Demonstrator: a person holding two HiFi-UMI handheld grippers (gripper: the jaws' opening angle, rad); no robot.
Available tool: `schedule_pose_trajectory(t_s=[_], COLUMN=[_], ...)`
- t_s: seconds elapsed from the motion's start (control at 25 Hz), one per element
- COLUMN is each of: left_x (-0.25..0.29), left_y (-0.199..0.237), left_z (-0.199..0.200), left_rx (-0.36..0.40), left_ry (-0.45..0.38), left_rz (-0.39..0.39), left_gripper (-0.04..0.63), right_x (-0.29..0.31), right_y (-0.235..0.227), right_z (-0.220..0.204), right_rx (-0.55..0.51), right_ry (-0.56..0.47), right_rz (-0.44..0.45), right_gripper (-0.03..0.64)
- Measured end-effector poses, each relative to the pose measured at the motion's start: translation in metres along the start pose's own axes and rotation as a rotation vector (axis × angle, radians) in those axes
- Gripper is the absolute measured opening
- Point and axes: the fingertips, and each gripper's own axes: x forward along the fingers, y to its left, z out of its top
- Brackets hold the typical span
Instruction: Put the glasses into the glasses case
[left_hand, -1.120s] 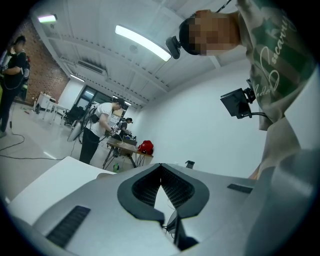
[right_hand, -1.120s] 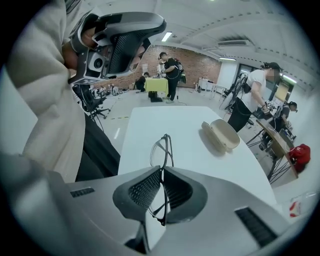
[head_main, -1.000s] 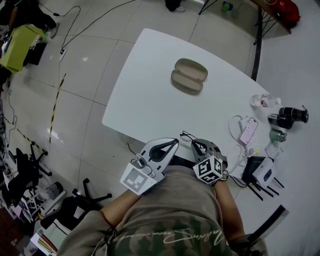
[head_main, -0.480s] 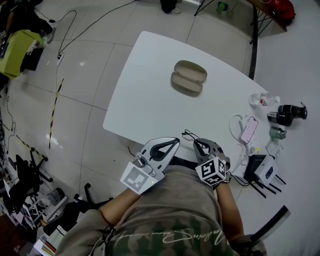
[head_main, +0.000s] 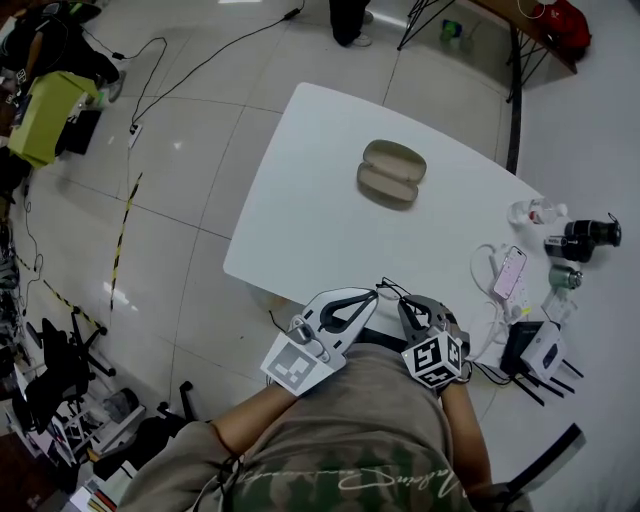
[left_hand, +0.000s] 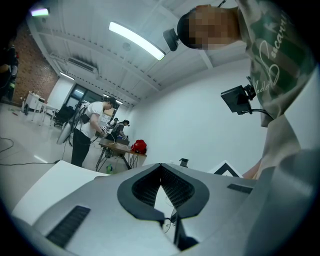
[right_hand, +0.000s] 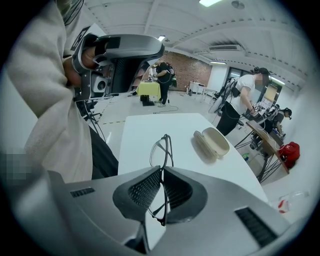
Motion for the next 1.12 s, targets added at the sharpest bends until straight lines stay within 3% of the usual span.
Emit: schedule_pose_trajectory(t_s=[0.24,0.4,0.44,0.56,0.88,1.12], left_x=[0.003,0.008,0.008,0.006,-0.004,-0.008], left_y=[-0.004,-0.017,-0.018,-0.016,-0.009,-0.011], left_z=[-0.004,0.005,0.007,0.004,0.010,0.016], left_rx=[-0.008,0.174,0.184,0.143,0.198,0.274], left_ry=[-0.008,-0.042,-0.051,-0.046,-0.069,-0.252], left_rz=[0.003,-0.053,-0.052,-0.025,0.025,0.045], left_gripper=[0.006,0.006,0.006,0.006,0.006,0.006], right_x=[-0.006,-0.006,-0.007,-0.009,-0.009,-0.008], right_y=[0.001,0.000,0.001,0.004,0.003,-0.005], right_z=[0.003,0.005,0.005,0.007,0.015,0.021], right_rx=[-0.010,-0.001,-0.005,-0.041,-0.048,-0.020], right_ry=[0.016,0.022,0.027,0.044,0.046,0.037], right_rz=[-0.008,-0.009,-0.009,-0.007,0.000,0.015], right_gripper=[0.031,0.031,0.031,0.031,0.031,0.031])
